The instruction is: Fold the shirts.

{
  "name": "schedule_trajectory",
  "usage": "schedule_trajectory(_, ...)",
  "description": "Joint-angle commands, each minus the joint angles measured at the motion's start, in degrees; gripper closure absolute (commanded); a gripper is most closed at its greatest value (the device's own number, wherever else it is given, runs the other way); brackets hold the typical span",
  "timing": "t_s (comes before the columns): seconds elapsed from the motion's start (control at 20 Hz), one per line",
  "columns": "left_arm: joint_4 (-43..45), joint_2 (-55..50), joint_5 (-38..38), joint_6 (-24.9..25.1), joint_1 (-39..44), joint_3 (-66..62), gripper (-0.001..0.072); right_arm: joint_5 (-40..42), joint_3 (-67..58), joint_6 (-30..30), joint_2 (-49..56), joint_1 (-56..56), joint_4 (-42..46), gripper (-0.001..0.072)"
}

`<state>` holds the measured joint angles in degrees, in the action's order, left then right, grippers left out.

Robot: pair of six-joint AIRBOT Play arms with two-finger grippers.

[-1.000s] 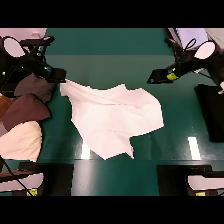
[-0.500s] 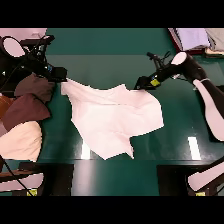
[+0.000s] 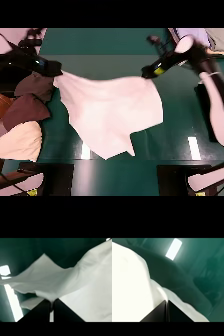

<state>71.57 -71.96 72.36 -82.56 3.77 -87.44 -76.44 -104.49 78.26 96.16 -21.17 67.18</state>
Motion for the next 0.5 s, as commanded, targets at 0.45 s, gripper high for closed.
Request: schedule_trajectory(0.45,-3.67,21.86,-5.05,-3.54,0.0,-29.35,0.0681,0.81,-4.09,4.39,-39.54,4.09,2.95,0.0695)
